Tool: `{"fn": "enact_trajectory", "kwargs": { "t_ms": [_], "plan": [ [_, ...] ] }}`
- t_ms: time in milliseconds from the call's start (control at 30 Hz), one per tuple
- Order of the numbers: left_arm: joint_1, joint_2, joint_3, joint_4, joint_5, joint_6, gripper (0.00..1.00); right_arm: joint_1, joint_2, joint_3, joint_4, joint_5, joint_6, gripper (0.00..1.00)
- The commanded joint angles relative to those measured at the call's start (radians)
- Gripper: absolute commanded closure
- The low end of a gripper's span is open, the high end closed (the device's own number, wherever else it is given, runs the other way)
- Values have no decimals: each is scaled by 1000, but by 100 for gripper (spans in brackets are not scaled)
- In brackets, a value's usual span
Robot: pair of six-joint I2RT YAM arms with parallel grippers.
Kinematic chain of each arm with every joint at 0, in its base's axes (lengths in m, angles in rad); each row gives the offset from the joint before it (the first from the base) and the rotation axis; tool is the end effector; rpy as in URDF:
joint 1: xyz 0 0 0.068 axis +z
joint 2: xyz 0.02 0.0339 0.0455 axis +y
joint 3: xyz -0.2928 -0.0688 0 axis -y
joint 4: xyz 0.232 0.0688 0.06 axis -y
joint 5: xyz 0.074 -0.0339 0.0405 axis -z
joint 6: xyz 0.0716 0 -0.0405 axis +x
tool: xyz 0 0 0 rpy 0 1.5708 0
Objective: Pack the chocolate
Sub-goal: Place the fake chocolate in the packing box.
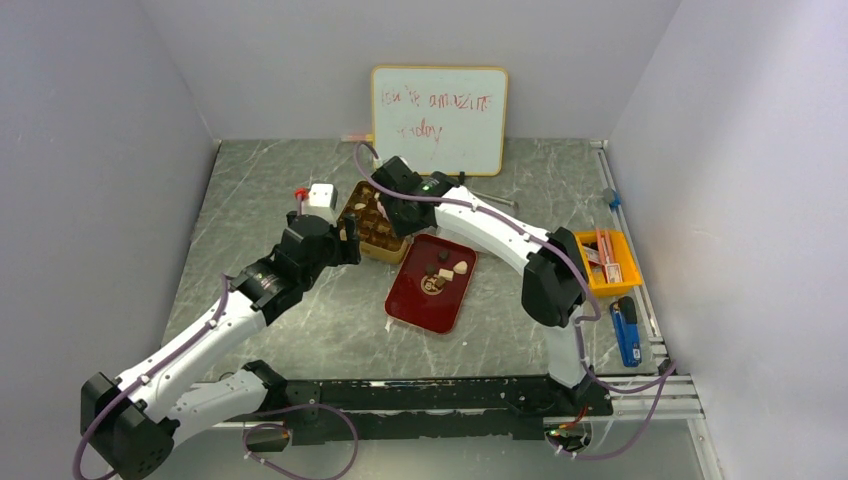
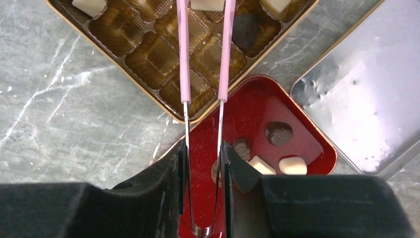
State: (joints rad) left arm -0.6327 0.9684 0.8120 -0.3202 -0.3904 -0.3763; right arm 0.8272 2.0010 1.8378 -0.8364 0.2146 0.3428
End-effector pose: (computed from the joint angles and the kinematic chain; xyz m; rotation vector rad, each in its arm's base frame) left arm 0.1913 -0.1065 0.3136 0.0168 2.0172 -0.2430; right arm 0.3217 0.3272 0.2800 -0.5322 2.4897 0.1841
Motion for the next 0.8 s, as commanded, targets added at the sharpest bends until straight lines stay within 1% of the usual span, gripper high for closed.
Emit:
{"fn": "enact_trajectory", "kwargs": {
  "t_ms": [0,167,200,267,367,500,767],
  "plan": [
    [-4,-24,10,8,-12,10,17,-10,5,57,22,-2,-21,100],
    [-4,-24,7,7,-11,6,17,-13,7,34,37,-3,-25,100],
    [-4,-23,7,6,-14,7,17,-13,4,27,41,-3,-26,96],
    [-4,-21,9,6,-16,7,16,-14,1,13,51,0,-27,84],
    [-4,-18,10,7,-14,10,15,-16,-2,1,61,-3,-28,71],
    [-4,-14,11,7,-10,10,15,-20,4,-1,68,-5,-28,66],
    [-4,-13,9,9,-8,10,15,-28,10,4,68,-3,-28,62]
  ]
}}
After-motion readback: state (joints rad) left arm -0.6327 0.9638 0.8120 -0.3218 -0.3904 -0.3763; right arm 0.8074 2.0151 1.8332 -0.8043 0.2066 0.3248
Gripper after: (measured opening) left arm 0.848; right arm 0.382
